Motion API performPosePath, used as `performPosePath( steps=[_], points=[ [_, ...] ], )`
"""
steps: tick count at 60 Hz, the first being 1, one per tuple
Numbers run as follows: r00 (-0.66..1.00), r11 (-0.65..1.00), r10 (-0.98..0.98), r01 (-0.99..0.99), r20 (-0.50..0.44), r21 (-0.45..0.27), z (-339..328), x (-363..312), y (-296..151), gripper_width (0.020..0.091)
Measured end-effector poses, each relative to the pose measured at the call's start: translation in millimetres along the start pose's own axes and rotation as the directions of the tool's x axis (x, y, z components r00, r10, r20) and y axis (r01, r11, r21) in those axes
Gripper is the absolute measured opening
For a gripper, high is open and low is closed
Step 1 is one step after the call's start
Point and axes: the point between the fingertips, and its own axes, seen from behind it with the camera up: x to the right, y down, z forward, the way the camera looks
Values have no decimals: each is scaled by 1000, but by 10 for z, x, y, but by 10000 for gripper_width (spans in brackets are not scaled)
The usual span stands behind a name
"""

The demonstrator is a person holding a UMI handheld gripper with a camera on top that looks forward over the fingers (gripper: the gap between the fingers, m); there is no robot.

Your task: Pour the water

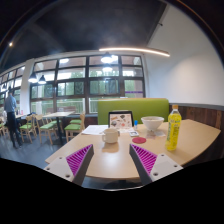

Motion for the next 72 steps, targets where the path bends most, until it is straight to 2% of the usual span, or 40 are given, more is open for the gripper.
performPosePath(
  steps=[10, 17, 27, 34, 42, 43, 47, 50, 51, 53, 54, 55, 56, 65, 72],
  points=[
    [996, 1000, 26, -27, -84, -10, 40, 558, 78, 817],
    [978, 1000, 9, -12, -211, -15, 80, 1400, 74, 820],
    [938, 999, -29, 20, -344, -28, 629, 2489, 63, 828],
    [934, 999, -48, 36, -354, -39, 1201, 2952, 77, 830],
    [923, 1000, -12, 12, -384, -3, 1844, 3284, -20, 820],
    [927, 1000, -1, 1, -376, 0, 1851, 3342, -31, 787],
    [921, 999, 41, -45, -386, -1, 2057, 3365, 25, 416],
    [917, 999, 47, -41, -397, 23, 2115, 3365, -4, 434],
    [920, 1000, 27, -22, -391, 18, 2137, 3345, 0, 376],
    [924, 1000, -8, 17, -382, 20, 2147, 3303, -23, 381],
    [923, 999, -25, 33, -384, 15, 2156, 3282, -18, 334],
    [921, 999, -39, 48, -388, 14, 2161, 3269, -26, 343],
    [919, 998, -54, 63, -391, 10, 2167, 3253, -32, 321],
    [874, 973, -232, 215, -428, -87, 2251, 3051, -170, 308],
    [727, 838, -535, 520, -430, -164, 2366, 2660, -833, 309]
  ],
)
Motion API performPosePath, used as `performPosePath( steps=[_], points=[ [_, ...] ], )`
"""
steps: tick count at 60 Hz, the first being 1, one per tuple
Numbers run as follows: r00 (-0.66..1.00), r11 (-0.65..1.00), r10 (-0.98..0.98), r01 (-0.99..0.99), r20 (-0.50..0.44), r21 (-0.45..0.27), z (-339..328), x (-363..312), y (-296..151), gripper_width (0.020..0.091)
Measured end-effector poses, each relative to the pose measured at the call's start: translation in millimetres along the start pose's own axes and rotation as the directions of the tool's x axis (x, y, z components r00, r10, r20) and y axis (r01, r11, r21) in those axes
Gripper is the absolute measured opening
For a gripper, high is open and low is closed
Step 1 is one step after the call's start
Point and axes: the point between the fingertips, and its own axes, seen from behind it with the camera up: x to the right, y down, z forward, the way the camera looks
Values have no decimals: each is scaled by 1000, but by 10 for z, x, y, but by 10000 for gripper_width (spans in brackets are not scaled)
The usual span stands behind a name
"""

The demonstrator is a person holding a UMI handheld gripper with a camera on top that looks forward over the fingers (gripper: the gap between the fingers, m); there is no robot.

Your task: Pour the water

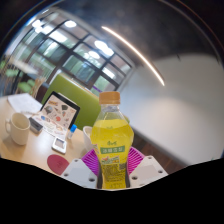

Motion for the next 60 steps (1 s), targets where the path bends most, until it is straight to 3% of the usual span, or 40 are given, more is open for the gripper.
performPosePath(
  steps=[7, 15, 24, 32, 41, 46, 53, 60],
  points=[
    [889, 884, -453, 457, -65, 96, 43, -615, -729, 307],
    [453, 433, -879, 889, -151, 145, 49, -1243, -1040, 307],
    [10, -21, -975, 990, -221, 137, 63, -1558, -1140, 309],
    [-133, -164, -965, 979, -227, 122, 60, -1629, -1133, 308],
    [-81, -110, -971, 987, -224, 119, 104, -1562, -1165, 308],
    [41, 9, -965, 992, -258, 125, 102, -1443, -1310, 309],
    [519, 486, -820, 854, -243, 183, 134, -923, -1654, 309],
    [965, 933, -247, 260, -84, 249, 193, -691, -1481, 308]
  ],
)
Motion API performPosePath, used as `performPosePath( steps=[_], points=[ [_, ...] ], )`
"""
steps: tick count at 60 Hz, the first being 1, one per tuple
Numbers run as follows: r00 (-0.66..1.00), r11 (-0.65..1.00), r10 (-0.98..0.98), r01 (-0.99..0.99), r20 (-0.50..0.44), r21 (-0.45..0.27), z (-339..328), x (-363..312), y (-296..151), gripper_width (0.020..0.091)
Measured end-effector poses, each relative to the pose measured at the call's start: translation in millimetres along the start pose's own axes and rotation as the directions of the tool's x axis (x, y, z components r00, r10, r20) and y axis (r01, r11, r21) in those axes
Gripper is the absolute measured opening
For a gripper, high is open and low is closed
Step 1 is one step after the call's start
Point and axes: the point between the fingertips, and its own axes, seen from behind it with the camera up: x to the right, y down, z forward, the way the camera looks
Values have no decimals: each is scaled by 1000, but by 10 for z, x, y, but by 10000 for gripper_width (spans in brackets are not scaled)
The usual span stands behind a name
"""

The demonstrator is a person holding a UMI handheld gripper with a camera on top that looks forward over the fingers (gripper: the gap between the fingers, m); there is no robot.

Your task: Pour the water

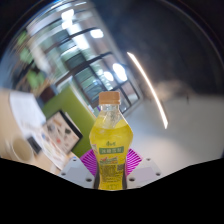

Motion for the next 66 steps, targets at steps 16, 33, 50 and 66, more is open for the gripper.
performPosePath(
  steps=[16, 33, 50, 66],
  points=[
    [618, 647, 763, -724, 191, -241, 144, -950, 896, 307],
    [568, 617, 787, -722, 239, -314, 122, -1262, 1151, 335],
    [531, 573, 817, -709, 224, -411, -272, -1066, 1042, 805],
    [539, 600, 800, -720, 264, -350, -1707, -403, 263, 833]
  ],
)
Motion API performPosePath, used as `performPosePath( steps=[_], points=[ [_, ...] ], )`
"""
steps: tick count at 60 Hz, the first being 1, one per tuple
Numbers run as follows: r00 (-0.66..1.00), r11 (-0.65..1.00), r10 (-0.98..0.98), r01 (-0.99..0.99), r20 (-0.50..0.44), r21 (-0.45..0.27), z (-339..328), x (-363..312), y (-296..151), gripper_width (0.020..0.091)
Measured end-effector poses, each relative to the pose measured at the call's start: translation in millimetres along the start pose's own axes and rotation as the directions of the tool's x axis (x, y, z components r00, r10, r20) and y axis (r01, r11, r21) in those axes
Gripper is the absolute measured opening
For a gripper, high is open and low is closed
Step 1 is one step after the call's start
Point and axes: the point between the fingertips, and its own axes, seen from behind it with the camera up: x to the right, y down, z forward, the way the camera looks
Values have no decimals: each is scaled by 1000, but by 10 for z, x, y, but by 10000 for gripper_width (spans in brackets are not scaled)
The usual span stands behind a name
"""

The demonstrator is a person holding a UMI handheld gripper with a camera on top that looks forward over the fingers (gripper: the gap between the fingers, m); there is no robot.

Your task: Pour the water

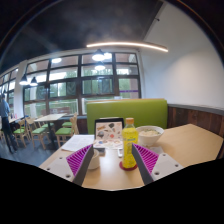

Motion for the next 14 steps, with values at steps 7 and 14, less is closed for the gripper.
performPosePath(
  steps=[7, 14],
  points=[
    [996, 1000, 16, -15, 84, -12, -610, -519, 71, 831],
    [986, 999, 33, -32, 164, -10, -1052, -979, 184, 829]
  ],
)
